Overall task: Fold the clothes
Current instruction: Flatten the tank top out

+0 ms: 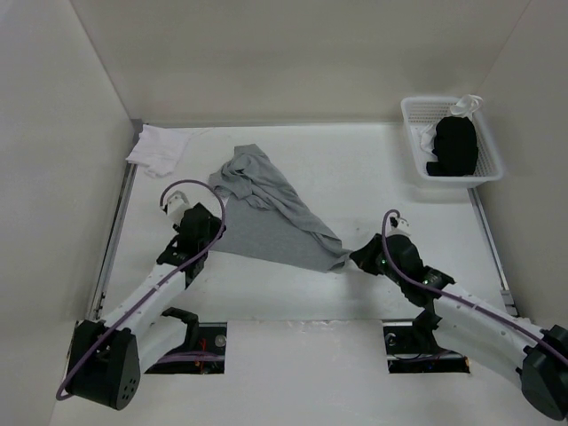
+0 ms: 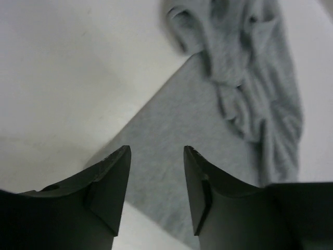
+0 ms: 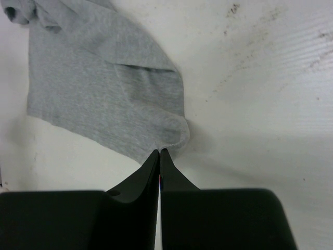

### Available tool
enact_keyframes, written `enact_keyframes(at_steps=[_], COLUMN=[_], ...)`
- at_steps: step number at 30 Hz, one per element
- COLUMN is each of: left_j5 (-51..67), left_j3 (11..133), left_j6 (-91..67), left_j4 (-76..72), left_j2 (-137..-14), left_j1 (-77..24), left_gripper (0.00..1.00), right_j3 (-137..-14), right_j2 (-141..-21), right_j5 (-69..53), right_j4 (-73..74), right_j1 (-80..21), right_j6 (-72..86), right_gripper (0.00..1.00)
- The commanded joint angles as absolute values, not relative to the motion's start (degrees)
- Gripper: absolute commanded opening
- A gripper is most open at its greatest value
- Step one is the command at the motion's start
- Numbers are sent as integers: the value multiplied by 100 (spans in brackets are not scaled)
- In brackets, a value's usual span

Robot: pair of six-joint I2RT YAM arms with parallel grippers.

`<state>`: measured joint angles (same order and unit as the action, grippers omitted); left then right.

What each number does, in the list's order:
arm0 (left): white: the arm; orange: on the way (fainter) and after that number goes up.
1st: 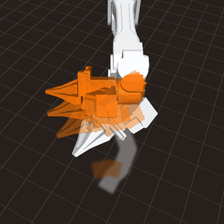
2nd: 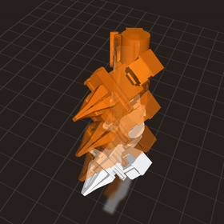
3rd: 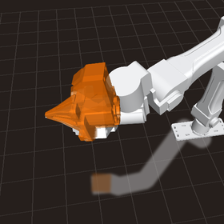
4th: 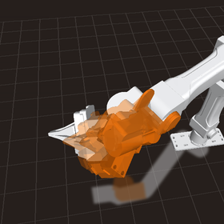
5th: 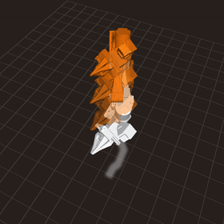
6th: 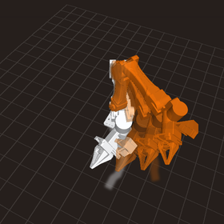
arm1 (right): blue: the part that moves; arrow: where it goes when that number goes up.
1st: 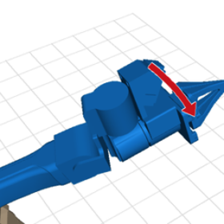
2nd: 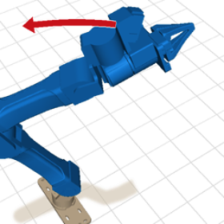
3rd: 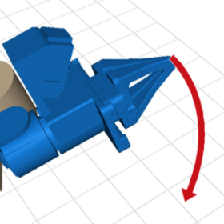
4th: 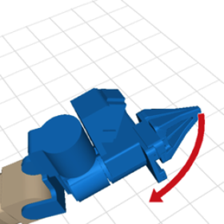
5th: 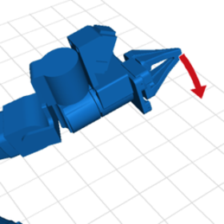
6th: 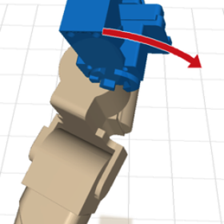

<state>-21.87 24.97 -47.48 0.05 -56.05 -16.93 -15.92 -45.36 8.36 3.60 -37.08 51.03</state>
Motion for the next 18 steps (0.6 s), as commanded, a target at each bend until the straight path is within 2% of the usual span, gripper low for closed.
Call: enact_keyframes(at_steps=[1, 15, 18], left_j5=[-2074, -1829, -1775], left_j3=[2162, 1951, 2004], left_j6=[-5010, -4817, -4738], left_j4=[1195, 563, 440], left_j2=[-5484, -6337, -6477], left_j1=[-1534, -1270, -1235], left_gripper=[41, 35, 29], right_j3=[-1749, -1626, -1635], right_j2=[-4658, -4922, -4896], right_j5=[870, 826, 826], right_j4=[-378, -773, -773], right_j1=[-3696, -3757, -3757], right_j6=[4896, 4860, 4869], right_gripper=[4, 4, 4])
